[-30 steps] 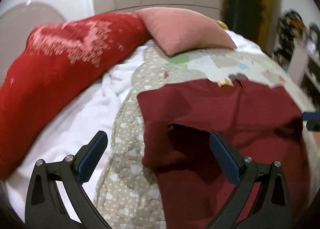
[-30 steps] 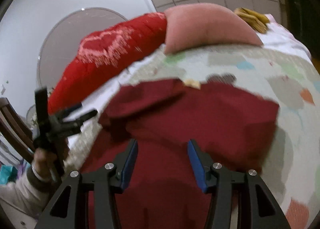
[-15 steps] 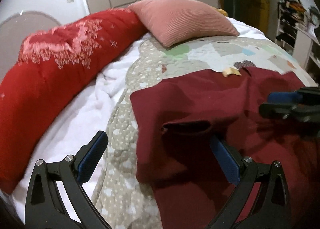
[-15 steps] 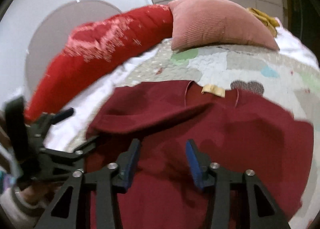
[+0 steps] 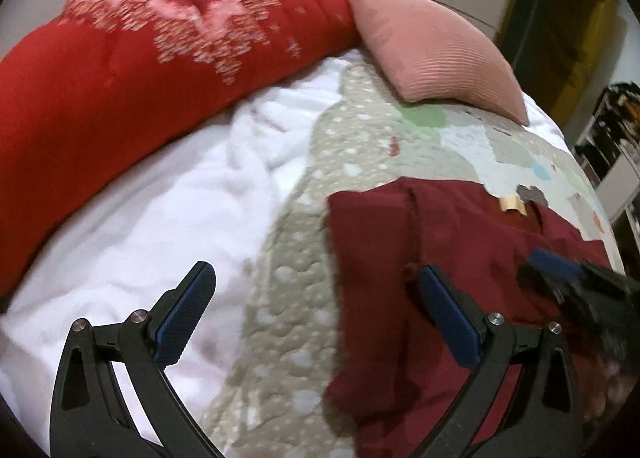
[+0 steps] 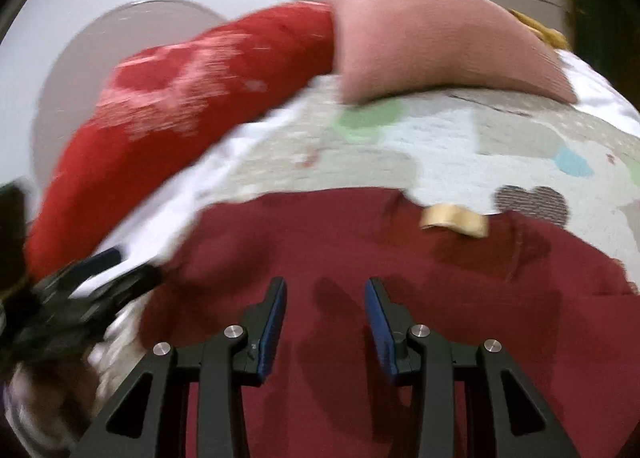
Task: Fold small clothes
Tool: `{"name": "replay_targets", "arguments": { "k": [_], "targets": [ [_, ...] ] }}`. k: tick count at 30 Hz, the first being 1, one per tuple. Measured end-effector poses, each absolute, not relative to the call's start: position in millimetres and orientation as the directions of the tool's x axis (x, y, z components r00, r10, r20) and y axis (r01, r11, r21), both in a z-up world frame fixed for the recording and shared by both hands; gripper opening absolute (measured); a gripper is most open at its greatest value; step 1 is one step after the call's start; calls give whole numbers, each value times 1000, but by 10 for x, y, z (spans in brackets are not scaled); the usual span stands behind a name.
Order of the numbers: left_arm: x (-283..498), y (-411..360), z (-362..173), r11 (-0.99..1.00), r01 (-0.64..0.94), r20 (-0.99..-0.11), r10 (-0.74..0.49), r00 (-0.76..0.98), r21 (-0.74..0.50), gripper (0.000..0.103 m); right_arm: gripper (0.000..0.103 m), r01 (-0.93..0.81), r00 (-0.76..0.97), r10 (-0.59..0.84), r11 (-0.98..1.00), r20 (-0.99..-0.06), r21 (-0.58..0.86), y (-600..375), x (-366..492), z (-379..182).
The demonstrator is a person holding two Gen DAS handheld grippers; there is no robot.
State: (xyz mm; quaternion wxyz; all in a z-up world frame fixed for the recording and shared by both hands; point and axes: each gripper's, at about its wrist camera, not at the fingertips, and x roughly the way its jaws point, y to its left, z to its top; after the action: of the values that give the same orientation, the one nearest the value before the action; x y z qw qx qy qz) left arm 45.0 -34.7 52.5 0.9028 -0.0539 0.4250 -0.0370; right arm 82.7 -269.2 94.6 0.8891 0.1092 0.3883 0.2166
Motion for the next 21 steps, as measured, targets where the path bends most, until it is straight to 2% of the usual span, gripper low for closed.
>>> {"name": "replay_targets", "arguments": {
  "k": [3, 5, 7, 10, 13, 15, 17, 21],
  "targets": [
    [379, -266, 475, 985, -8, -771, -130, 624, -172, 102, 39, -438, 573, 511, 852, -640, 287, -2413, 546, 1009],
    [340, -251, 459, 982, -13, -773, -140, 618, -187, 102, 39, -478, 576, 489, 852, -655, 215, -2250, 472, 997],
    [293, -245, 473, 983, -8, -773, -140, 619, -184, 102, 39, -485, 599, 432, 866, -674, 124, -2112, 466, 939],
    [223, -242, 522, 985, -3, -765, -131, 630, -171, 102, 39, -465, 587, 390, 880, -709, 99, -2052, 587, 773],
    [180, -229, 568, 984, 2, -758, -137, 638, -176, 102, 39, -459, 603, 379, 885, -702, 83, -2036, 589, 707],
    [165, -231, 590, 984, 3, -756, -140, 639, -179, 102, 20, -448, 611, 366, 891, -702, 74, -2037, 602, 724],
    [142, -235, 619, 983, 6, -756, -143, 639, -182, 102, 9, -427, 607, 374, 898, -701, 109, -2092, 617, 769],
    [64, -259, 713, 982, 23, -739, -155, 656, -186, 102, 8, -437, 605, 440, 880, -663, 186, -2222, 429, 978]
  ]
}}
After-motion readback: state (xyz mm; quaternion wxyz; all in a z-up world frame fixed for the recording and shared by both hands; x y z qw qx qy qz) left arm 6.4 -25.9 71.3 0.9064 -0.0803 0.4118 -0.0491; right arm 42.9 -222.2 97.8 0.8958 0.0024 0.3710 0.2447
